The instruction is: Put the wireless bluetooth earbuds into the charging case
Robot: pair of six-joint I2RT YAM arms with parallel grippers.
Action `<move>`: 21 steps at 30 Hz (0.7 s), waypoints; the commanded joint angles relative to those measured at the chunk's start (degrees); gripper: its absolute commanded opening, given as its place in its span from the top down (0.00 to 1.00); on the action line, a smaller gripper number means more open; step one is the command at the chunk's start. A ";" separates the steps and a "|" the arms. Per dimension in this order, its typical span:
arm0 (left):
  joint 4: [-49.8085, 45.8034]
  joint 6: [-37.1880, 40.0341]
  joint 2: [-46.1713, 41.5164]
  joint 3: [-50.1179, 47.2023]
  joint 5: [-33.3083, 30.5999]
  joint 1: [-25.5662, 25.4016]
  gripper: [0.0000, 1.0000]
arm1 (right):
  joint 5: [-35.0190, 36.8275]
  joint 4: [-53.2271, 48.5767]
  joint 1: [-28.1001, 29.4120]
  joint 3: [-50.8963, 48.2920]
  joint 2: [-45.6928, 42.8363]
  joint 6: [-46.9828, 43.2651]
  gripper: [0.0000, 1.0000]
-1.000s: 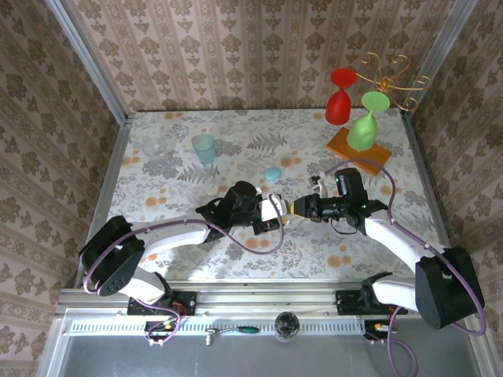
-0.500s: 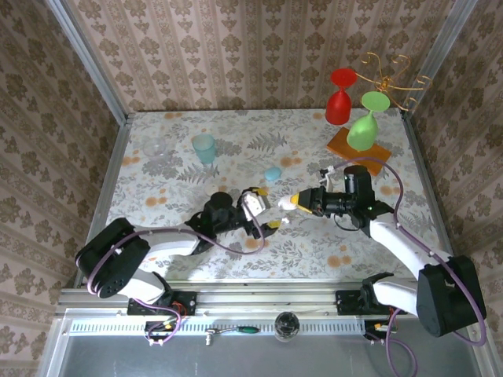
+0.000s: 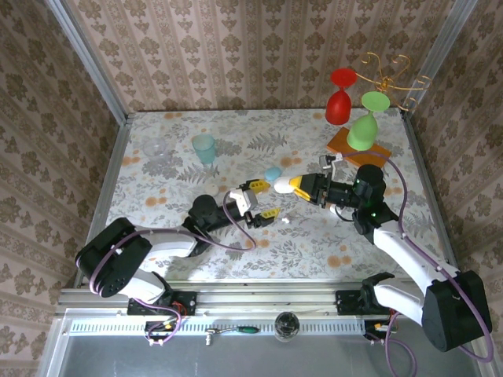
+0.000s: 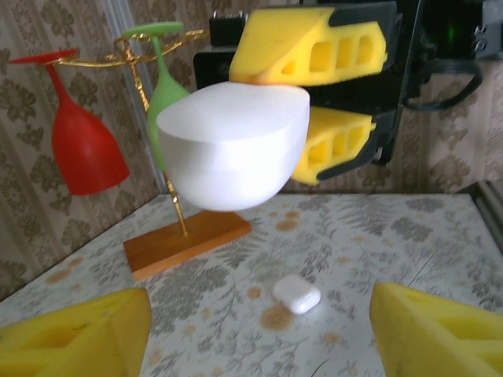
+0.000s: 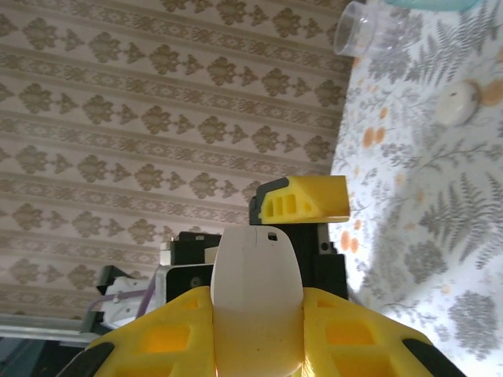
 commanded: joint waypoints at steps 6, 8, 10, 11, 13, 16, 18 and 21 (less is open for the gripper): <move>3.55 -0.37 -1.03 5.04 6.86 0.02 0.33 | -3.11 10.36 3.12 0.48 -2.14 11.13 0.90; 3.48 -0.23 -0.87 5.63 7.51 0.24 0.35 | -3.35 8.58 3.34 0.75 -2.38 11.17 0.90; 3.61 0.30 -0.76 5.94 7.63 0.32 0.37 | -3.52 7.91 3.35 0.71 -2.41 11.21 0.90; 3.75 0.58 -0.76 5.93 7.71 0.30 0.37 | -3.64 7.69 3.35 0.64 -2.33 11.28 0.90; 3.70 0.83 -0.76 6.11 8.25 0.30 0.38 | -3.97 7.40 3.37 0.49 -2.02 11.35 0.91; 3.74 -0.62 -0.76 6.76 10.44 0.40 0.42 | -4.07 6.41 3.40 0.33 -1.39 10.96 0.92; 3.73 -1.79 -0.76 7.13 11.46 0.48 0.43 | -4.08 5.85 3.42 0.23 -1.21 10.53 0.92; 3.74 -2.23 -0.93 7.18 11.97 0.52 0.44 | -3.99 5.18 3.35 0.14 -1.02 10.15 0.93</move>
